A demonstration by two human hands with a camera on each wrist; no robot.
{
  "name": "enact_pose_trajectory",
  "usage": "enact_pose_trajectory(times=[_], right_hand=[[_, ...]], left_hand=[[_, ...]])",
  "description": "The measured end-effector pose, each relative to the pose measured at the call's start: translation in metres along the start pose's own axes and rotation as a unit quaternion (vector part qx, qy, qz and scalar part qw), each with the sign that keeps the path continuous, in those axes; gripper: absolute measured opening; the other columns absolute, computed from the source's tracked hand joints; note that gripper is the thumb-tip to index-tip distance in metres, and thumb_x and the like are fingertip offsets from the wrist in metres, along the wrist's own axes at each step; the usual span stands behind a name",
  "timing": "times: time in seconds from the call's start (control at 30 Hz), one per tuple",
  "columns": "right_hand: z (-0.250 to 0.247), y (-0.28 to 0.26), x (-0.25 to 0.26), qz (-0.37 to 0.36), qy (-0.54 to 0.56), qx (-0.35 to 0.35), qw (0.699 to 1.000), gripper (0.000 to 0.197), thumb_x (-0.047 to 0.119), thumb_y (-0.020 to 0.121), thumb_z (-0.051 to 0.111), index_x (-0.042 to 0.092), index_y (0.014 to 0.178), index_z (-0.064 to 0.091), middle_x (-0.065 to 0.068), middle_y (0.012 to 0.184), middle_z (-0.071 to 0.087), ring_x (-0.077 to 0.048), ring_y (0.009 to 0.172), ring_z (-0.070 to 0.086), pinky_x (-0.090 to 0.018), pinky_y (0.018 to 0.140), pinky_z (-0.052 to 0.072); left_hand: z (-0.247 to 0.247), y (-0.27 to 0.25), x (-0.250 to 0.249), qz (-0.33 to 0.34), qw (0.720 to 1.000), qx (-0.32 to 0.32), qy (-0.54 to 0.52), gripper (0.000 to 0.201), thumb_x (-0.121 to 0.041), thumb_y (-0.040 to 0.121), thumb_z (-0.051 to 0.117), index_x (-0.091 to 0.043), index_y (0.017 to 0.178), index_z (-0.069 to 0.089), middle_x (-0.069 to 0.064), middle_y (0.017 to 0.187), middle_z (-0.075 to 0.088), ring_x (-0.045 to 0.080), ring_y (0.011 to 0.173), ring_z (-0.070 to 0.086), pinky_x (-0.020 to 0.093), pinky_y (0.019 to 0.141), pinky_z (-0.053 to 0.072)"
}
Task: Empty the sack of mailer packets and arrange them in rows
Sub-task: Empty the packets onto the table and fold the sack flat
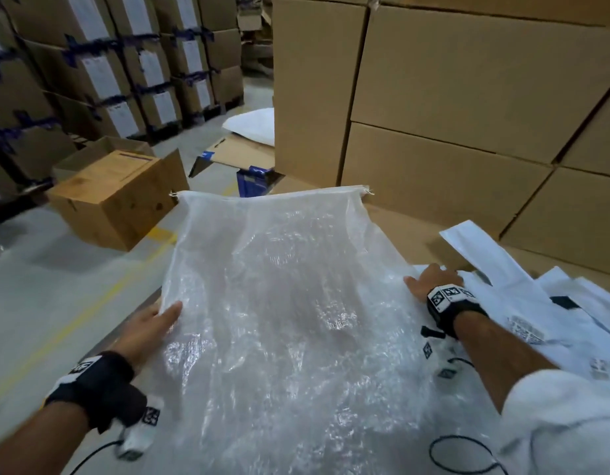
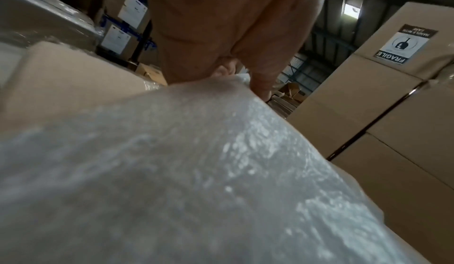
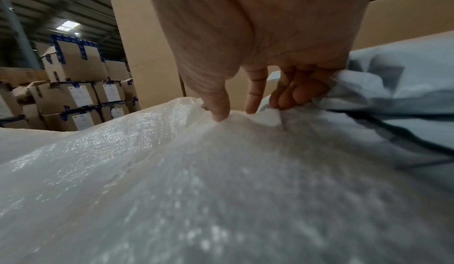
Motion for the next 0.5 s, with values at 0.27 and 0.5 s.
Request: enact_pose_trajectory(times=[0.27,0.5], right_hand=[[-0.004,0.001,0.008,-0.050,0.120,0.039,0.991,0.015,0.026,0.076,0.062,0.018,0.081,0.050,-0.009,0.089,0.059,-0.035,0.095,0.064,-0.034,0.077,0.049],[-0.089,-0.019,-0.019,-0.097,0.457,-0.039,0.883,0.026,0.000,0.090,0.059,0.020,0.077,0.067,-0.016,0.083,0.066,-0.023,0.067,0.055,-0.030,0.064,0.045]], left_hand=[[-0.017,-0.014,-0.040,0.070,0.996,-0.045,-0.042,0.077,-0.044,0.084,0.073,-0.028,0.147,0.032,0.019,0.133,0.057,0.033,0.118,0.061,0.048,0.095,0.052],[-0.064,-0.047,-0.115,0.160,0.981,-0.104,-0.041,0.021,-0.028,0.093,0.067,-0.024,0.114,0.066,0.017,0.112,0.068,0.014,0.081,0.067,0.029,0.069,0.057]])
Point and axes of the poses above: each hand's wrist, its own y-axis towards the middle knuckle, its own z-axis out of the palm, x = y × z, the point moved 8 cm from there along y, towards the middle knuckle
